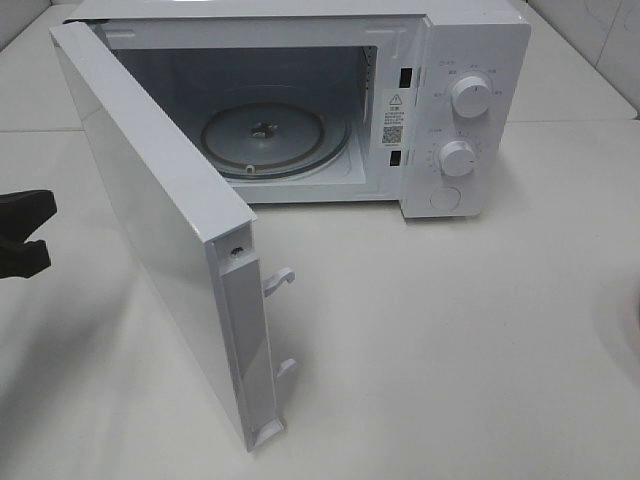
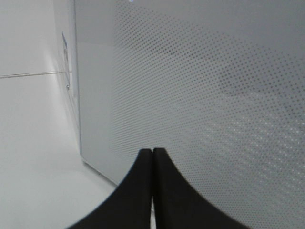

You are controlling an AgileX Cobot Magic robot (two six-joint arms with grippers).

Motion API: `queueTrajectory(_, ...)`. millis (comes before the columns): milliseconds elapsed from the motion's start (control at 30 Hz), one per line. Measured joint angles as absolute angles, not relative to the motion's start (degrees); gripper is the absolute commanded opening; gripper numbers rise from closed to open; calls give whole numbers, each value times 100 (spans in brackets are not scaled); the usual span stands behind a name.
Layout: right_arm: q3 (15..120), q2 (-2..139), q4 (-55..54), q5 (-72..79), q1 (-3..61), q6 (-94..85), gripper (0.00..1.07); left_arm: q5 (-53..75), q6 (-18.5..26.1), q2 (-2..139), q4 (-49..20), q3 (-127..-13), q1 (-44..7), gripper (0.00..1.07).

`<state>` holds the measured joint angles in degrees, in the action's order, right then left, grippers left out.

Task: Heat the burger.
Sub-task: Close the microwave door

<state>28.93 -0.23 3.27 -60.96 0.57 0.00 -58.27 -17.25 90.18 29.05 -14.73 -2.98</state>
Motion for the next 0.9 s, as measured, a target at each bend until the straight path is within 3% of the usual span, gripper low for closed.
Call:
queueTrajectory(200,2893,-23,327,-6096,57,0,94,-5821,-1404,9494,2790,-2051,-785,0)
queueTrajectory(900,2893,-23,321,-6096,57,0,94,-5787,-1352,9884,2108,-2475,-1696,0)
